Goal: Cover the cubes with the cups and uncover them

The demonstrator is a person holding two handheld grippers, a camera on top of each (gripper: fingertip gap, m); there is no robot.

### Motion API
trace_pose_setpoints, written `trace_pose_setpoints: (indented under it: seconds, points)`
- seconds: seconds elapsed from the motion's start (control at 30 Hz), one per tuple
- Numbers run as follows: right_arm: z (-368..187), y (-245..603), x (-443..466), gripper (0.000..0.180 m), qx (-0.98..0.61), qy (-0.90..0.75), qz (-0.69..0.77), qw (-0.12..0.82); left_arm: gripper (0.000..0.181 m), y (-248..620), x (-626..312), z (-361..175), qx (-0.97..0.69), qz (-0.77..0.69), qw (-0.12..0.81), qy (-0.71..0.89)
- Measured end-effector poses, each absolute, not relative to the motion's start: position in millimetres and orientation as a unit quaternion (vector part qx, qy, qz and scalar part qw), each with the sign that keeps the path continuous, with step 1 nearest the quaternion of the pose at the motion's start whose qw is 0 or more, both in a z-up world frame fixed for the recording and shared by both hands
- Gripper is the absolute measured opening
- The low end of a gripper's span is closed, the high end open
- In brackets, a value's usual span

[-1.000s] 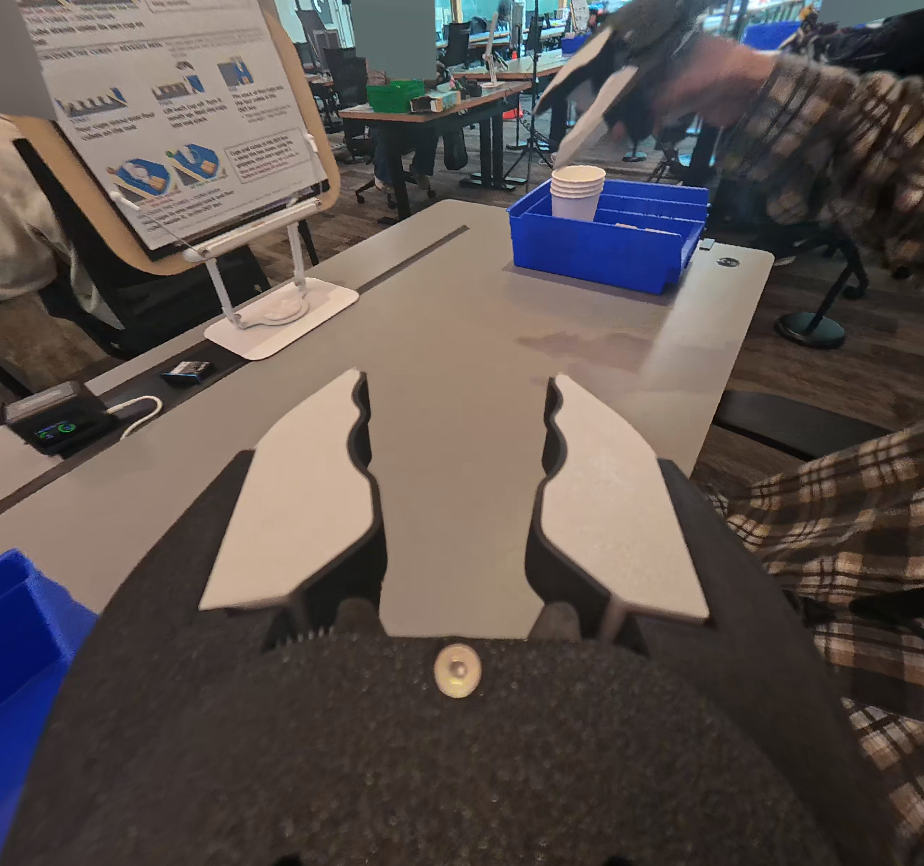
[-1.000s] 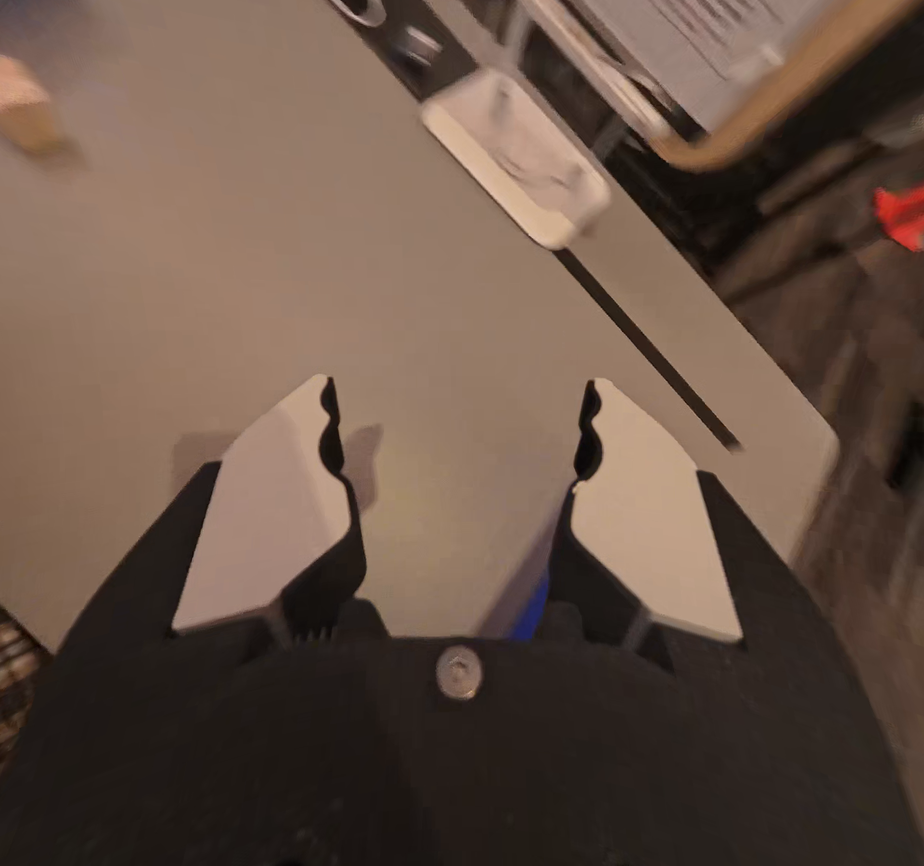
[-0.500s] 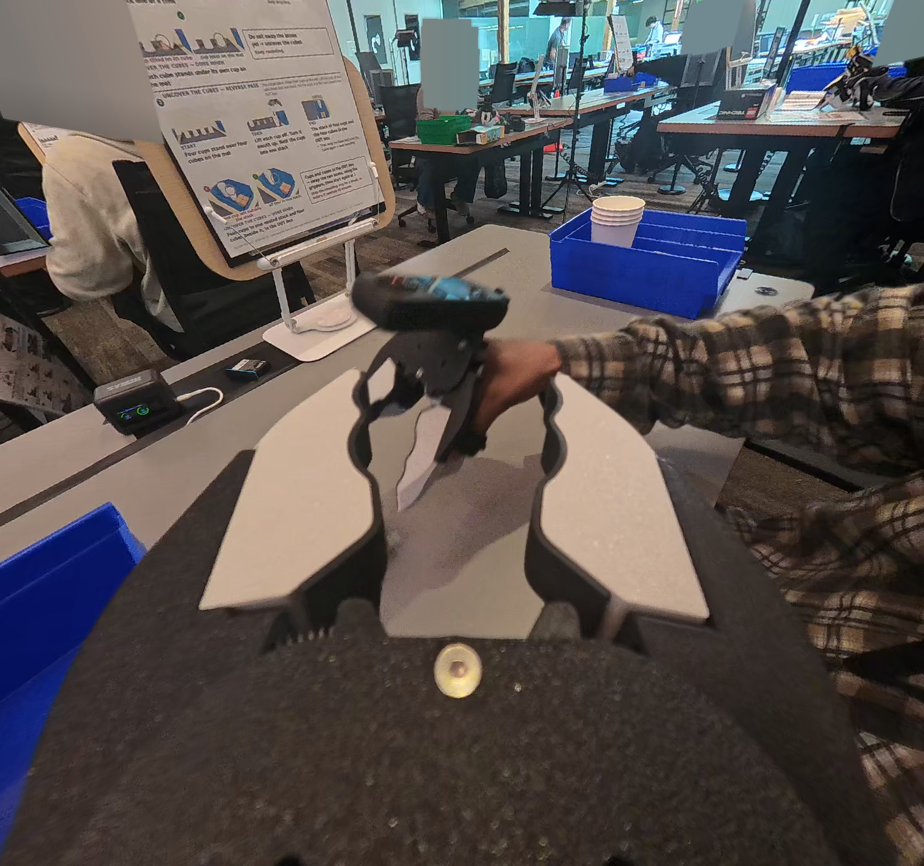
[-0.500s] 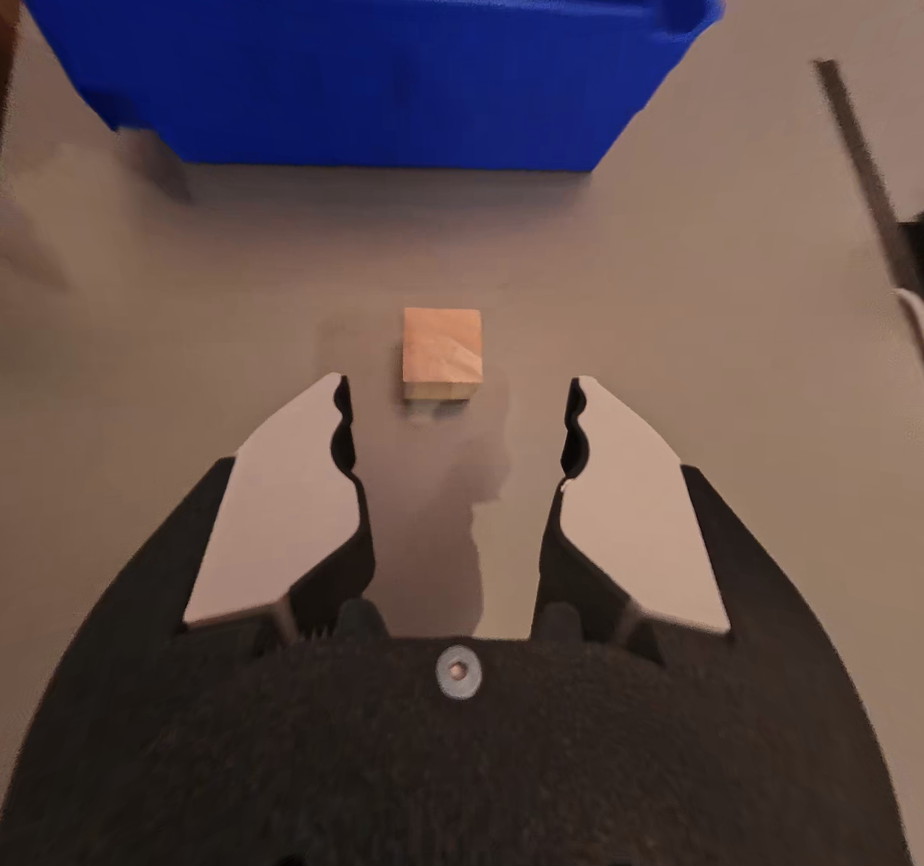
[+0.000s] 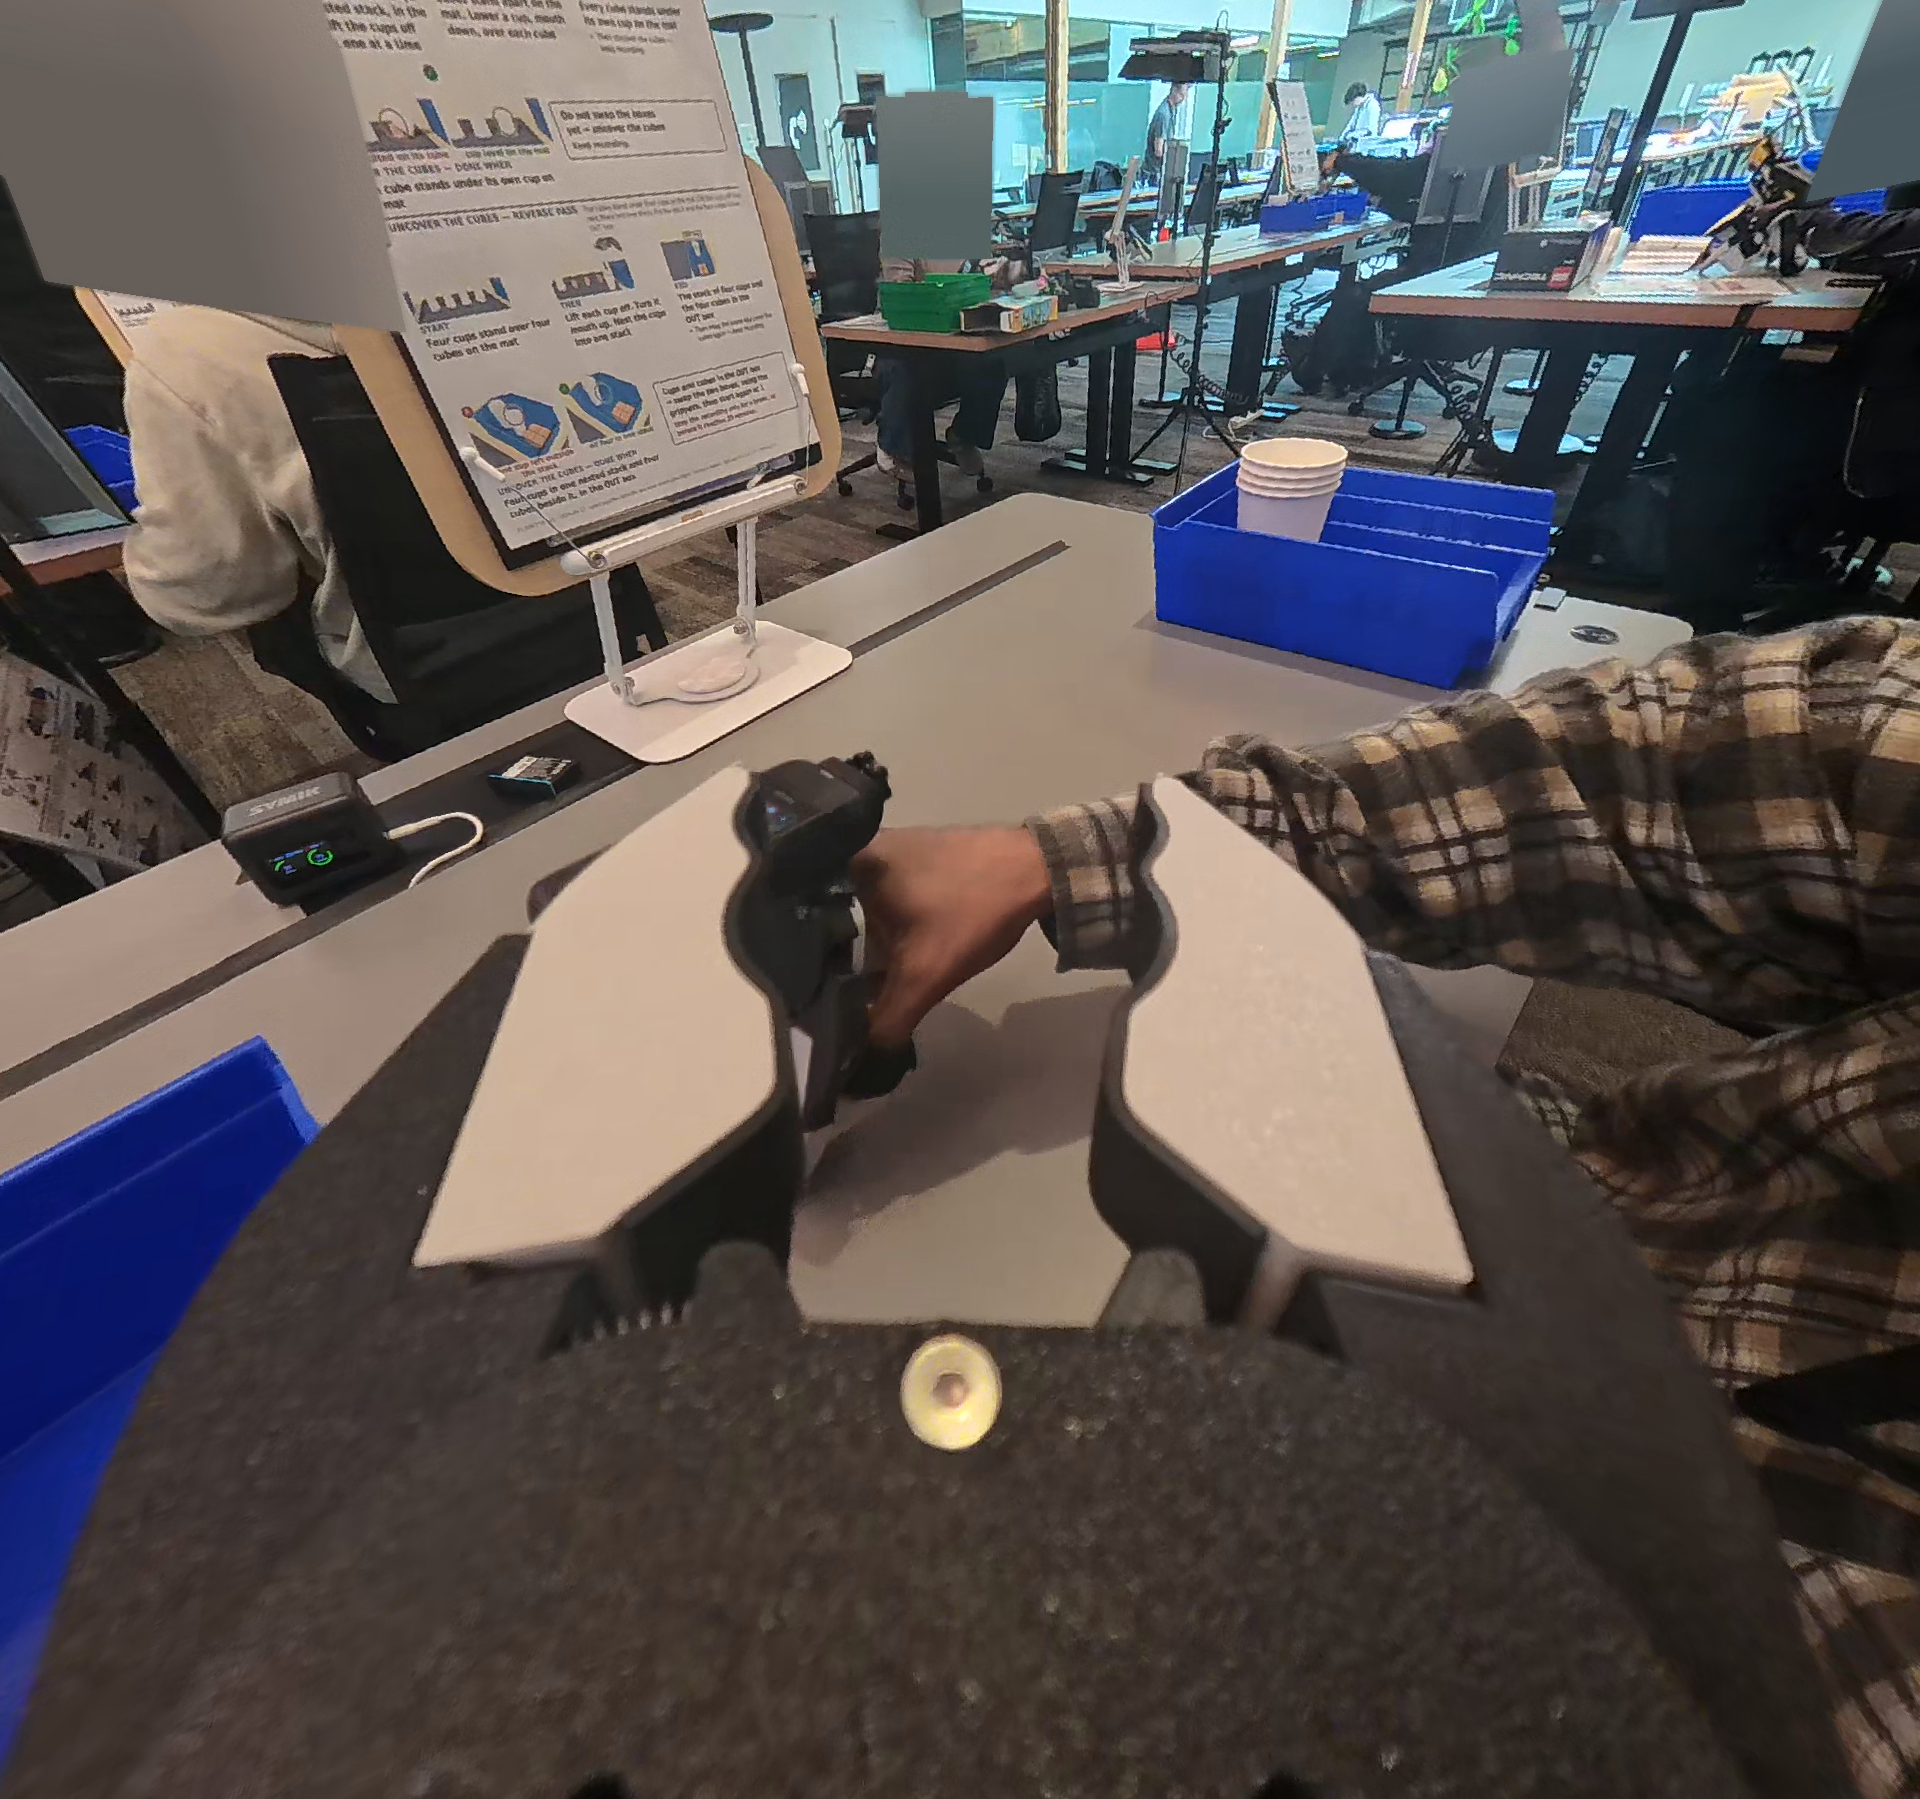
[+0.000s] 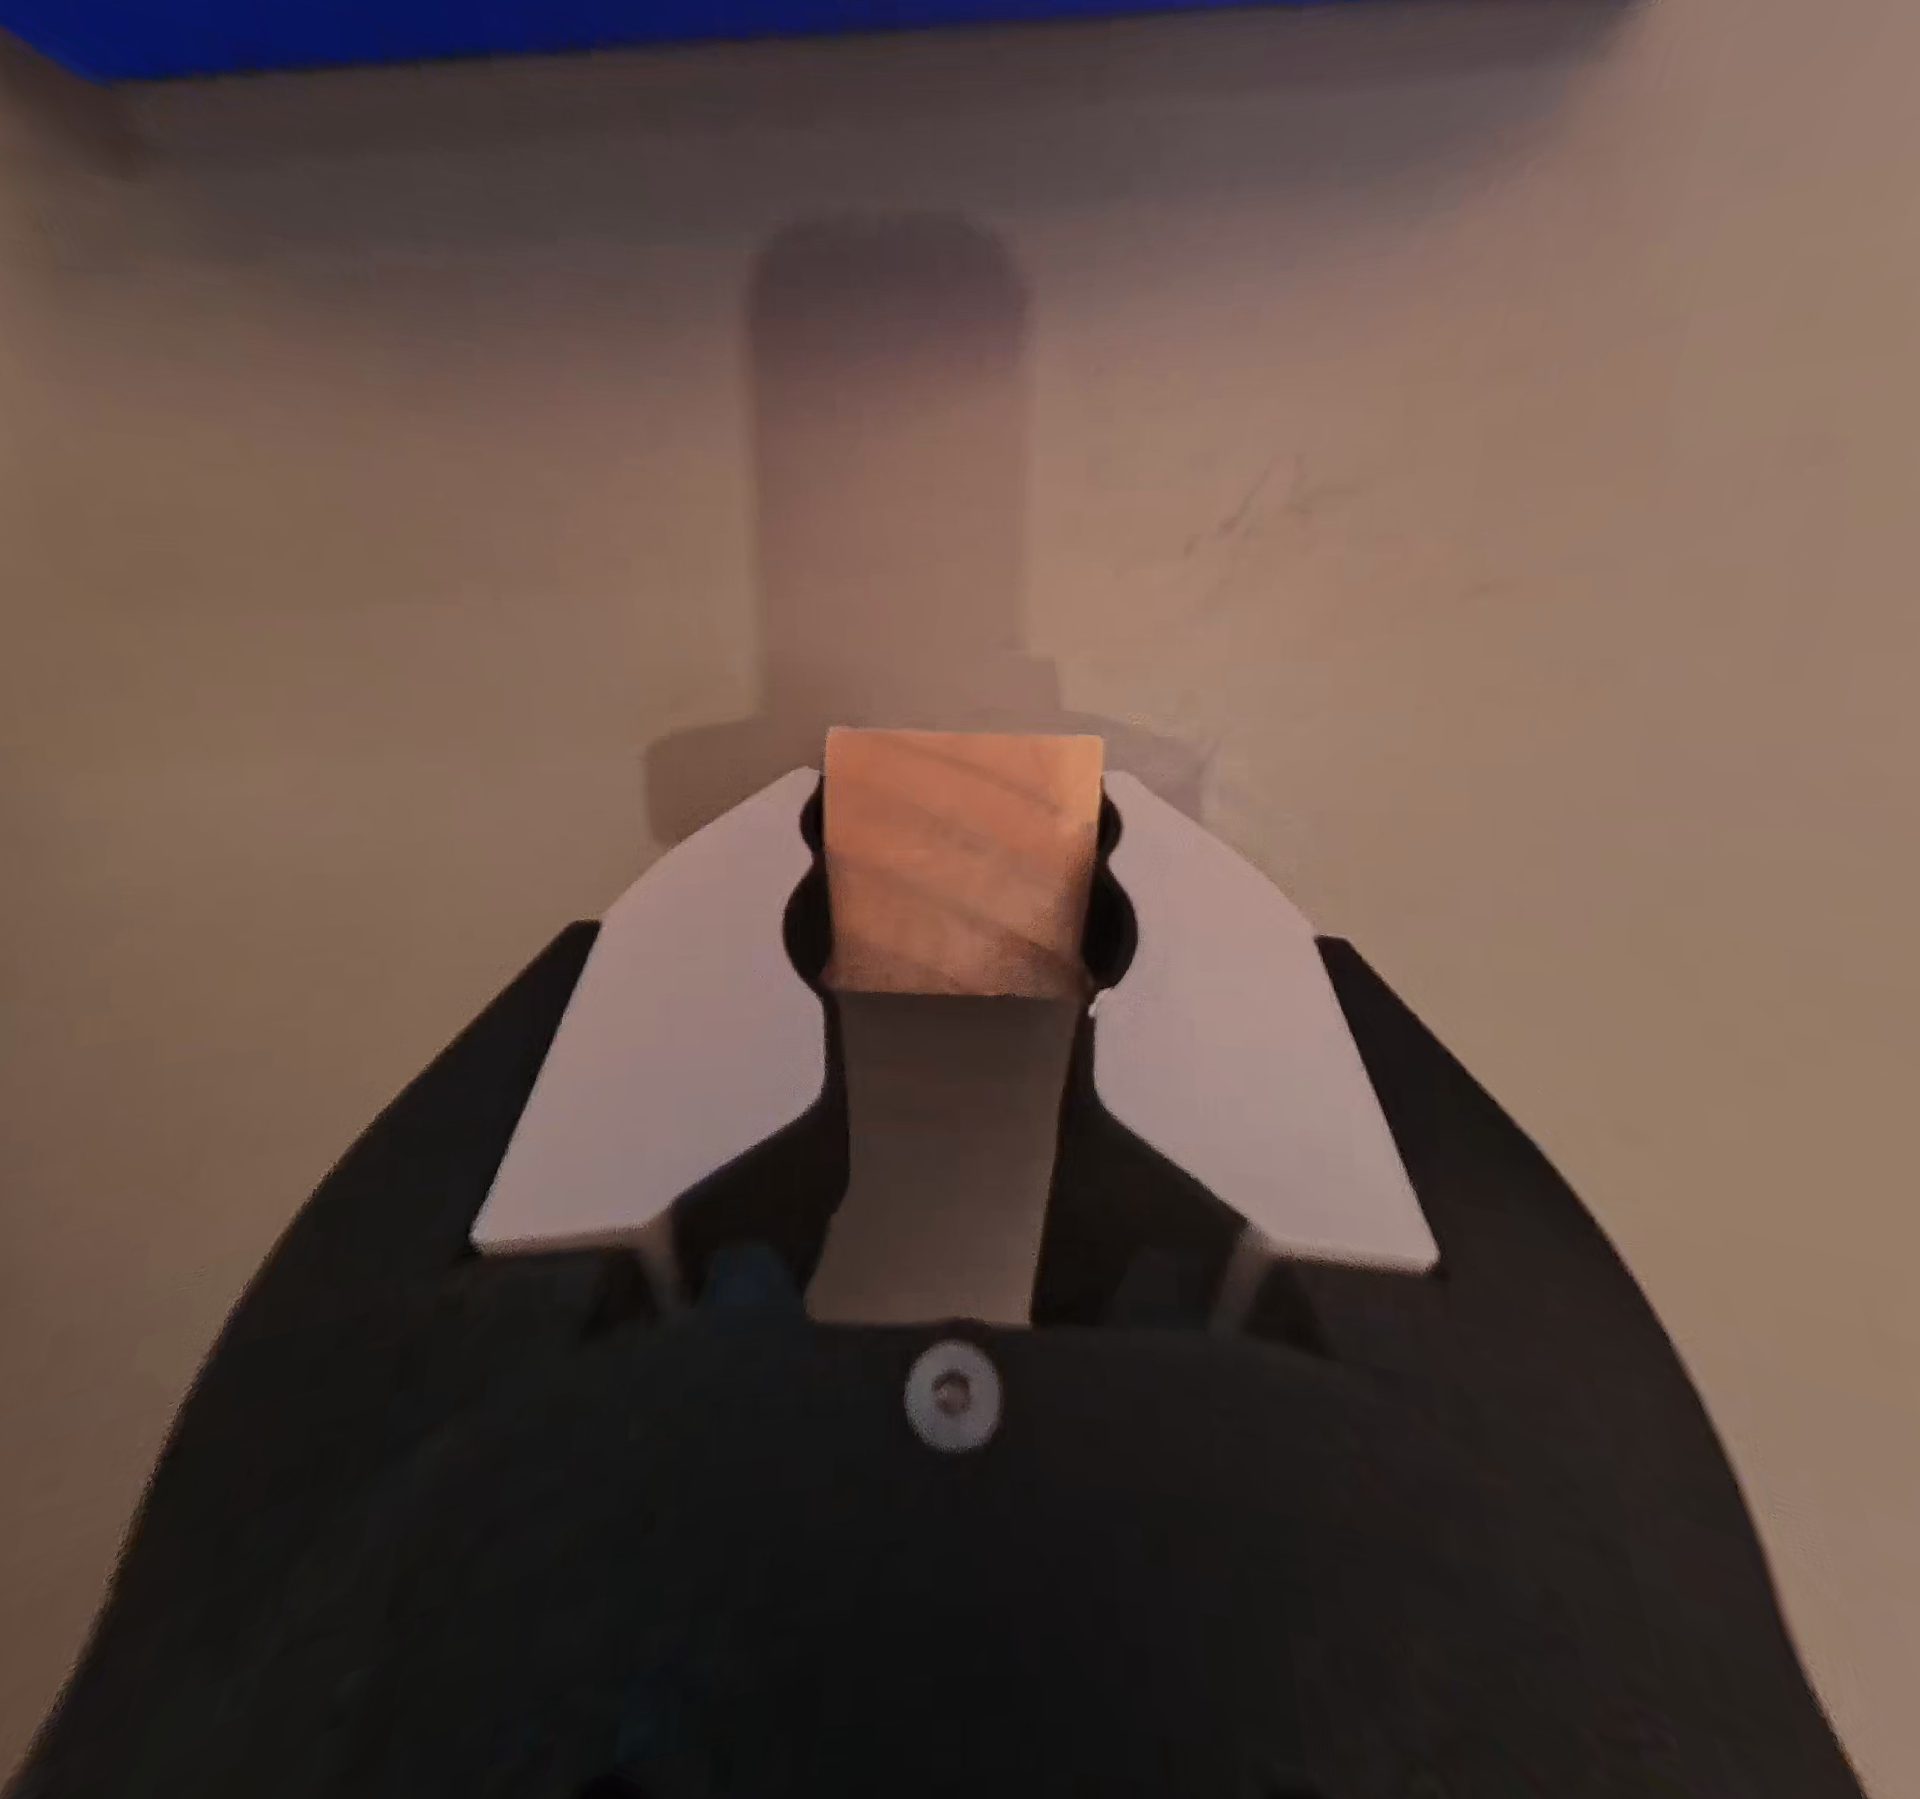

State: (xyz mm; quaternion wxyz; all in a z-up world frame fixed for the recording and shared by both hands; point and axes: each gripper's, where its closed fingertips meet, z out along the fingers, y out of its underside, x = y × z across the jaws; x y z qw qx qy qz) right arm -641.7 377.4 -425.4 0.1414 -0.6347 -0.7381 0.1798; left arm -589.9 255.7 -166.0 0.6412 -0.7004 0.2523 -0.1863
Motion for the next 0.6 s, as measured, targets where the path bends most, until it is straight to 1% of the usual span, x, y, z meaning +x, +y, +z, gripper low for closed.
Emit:
trace_pose_setpoints:
  seconds: [0.13, 0.23, 0.3, 0.43, 0.6]
  points:
    - [-400, 384, -627, 0.045, -0.654, -0.707, 0.212, 0.164, 0.065, 254, -588, -166, -0.699, -0.186, 0.641, 0.256]
    - [-359, 399, -587, 0.045, -0.671, -0.677, 0.220, 0.208, 0.065, 253, -585, -166, -0.698, -0.187, 0.642, 0.257]
    - [-329, 409, -546, 0.045, -0.685, -0.654, 0.218, 0.234, 0.066, 254, -582, -167, -0.700, -0.187, 0.639, 0.259]
    - [-274, 438, -427, 0.045, -0.735, -0.589, 0.170, 0.288, 0.066, 256, -570, -171, -0.705, -0.182, 0.630, 0.270]
    - [-227, 472, -230, 0.045, -0.824, -0.450, 0.080, 0.335, 0.066, 264, -549, -183, -0.716, -0.179, 0.610, 0.289]
